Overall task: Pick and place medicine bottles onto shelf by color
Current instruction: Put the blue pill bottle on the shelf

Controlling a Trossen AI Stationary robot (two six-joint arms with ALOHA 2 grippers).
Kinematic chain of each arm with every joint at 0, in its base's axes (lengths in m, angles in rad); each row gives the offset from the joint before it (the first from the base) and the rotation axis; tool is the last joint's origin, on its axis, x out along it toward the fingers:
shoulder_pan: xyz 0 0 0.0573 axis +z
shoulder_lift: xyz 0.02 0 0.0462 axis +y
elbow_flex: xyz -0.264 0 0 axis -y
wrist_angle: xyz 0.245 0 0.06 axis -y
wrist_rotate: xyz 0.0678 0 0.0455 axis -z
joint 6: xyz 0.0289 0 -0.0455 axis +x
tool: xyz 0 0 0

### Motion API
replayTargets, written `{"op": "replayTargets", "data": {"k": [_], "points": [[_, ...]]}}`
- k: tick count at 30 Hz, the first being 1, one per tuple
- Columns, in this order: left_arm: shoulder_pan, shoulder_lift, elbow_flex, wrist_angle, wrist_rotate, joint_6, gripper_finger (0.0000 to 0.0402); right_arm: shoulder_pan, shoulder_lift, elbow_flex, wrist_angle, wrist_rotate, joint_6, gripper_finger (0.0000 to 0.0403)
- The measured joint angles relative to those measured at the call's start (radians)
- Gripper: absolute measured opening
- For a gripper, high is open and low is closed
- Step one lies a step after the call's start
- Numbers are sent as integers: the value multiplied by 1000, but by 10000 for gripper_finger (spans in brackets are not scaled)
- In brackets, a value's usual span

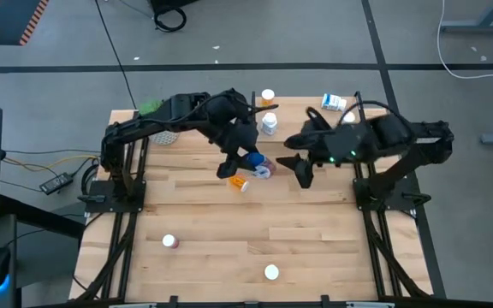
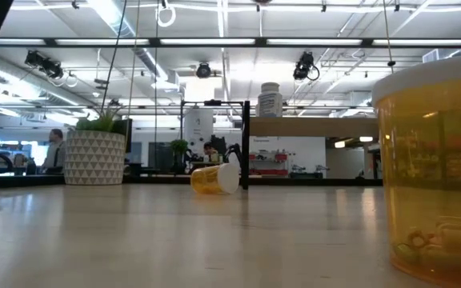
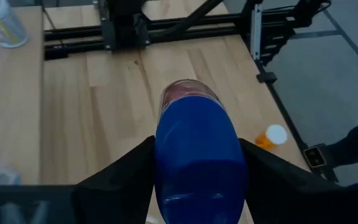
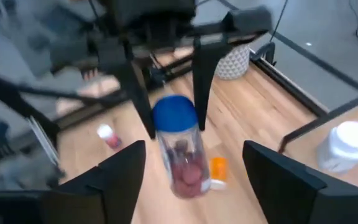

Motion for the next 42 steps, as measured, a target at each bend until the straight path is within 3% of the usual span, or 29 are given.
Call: {"op": "replayTargets", "data": {"k": [4, 9, 13, 21, 29, 42], "points": [[24, 0, 0, -1, 0, 7, 220, -32, 1, 0, 14, -47, -161, 311], [31, 0, 0, 21, -1, -1, 215, -76, 11, 0, 18, -48, -213, 336], [30, 0, 0, 64, 0, -24, 207, -118, 40, -11, 26, -121, -215, 336], [30, 0, 0, 66, 0, -51, 213, -159, 63, -14, 28, -133, -151, 335], [43, 0, 0, 103, 0, -86, 203, -158, 103, -15, 31, -219, -136, 335], [41, -11, 0, 138, 3, -125, 202, -180, 131, -15, 40, -182, -124, 333]]}}
